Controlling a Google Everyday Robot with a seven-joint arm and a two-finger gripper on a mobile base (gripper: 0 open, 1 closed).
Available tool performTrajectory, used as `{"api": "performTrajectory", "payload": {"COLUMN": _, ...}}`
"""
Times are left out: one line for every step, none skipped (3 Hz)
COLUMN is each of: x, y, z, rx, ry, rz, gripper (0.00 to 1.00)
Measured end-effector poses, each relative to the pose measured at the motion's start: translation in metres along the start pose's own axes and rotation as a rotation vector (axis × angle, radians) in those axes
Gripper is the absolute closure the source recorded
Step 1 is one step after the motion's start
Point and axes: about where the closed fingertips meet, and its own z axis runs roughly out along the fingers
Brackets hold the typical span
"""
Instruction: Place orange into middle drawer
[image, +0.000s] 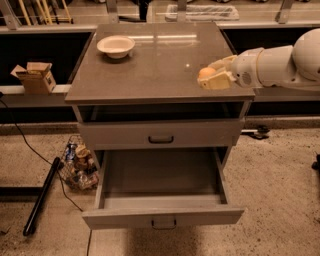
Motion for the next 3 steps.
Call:
{"api": "performTrajectory", "payload": {"x": 0.014, "y": 0.047, "z": -0.035, "rx": 0.005, "ry": 0.026, "rz": -0.017, "gripper": 1.00}}
{"api": "performTrajectory", "payload": {"x": 0.057, "y": 0.087, "z": -0.037, "rx": 0.000, "ry": 0.040, "rz": 0.049, "gripper": 1.00}}
{"api": "performTrajectory", "payload": {"x": 0.069, "y": 0.097, "z": -0.035, "rx": -0.013, "ry": 0.055, "rz": 0.061, "gripper": 1.00}}
